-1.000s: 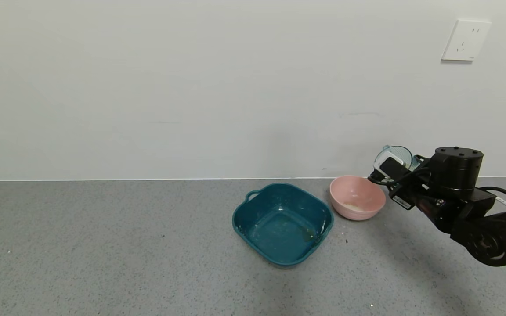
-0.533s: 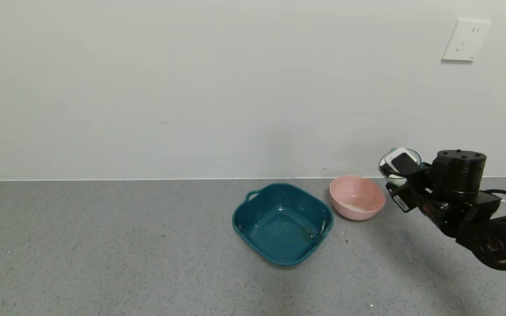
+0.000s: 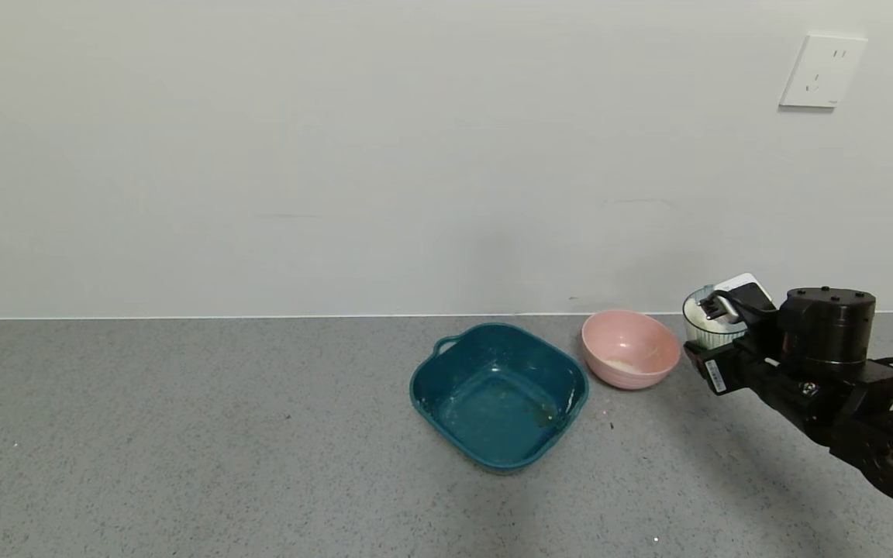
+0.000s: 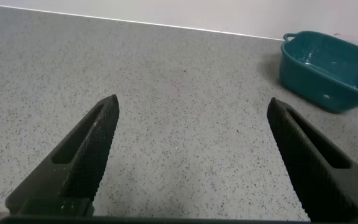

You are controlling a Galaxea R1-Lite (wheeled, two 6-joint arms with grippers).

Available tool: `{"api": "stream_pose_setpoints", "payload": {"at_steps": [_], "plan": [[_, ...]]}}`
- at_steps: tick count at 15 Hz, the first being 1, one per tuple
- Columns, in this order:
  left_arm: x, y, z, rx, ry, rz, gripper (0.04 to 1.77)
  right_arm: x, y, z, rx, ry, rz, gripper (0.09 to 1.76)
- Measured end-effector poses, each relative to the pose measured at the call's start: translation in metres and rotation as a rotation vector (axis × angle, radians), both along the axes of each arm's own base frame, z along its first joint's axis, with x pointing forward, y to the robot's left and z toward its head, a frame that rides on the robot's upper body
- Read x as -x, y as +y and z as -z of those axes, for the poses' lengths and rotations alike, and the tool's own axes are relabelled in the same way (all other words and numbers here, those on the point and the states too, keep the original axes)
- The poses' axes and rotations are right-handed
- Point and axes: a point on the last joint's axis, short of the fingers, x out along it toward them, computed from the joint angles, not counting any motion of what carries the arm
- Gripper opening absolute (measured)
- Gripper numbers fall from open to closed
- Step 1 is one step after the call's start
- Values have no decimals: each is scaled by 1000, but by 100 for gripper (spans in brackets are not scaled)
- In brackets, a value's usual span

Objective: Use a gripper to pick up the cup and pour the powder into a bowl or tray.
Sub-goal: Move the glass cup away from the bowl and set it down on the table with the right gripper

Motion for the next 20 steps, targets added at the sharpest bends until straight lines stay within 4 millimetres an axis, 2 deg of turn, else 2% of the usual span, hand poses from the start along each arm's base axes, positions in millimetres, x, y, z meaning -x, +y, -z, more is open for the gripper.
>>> {"api": "stream_pose_setpoints", "payload": {"at_steps": [8,11,15,20], "plan": [[0,0,0,0,0,0,172,16,-15,22,-72,80,16,133],[0,0,0,0,0,0,172,17,-17,27,-104,53,20,133],[0,0,0,0,0,0,172,20,-17,40,-102,91,25,133],[0,0,0,0,0,0,172,21,-18,47,-100,117,29,133]]}}
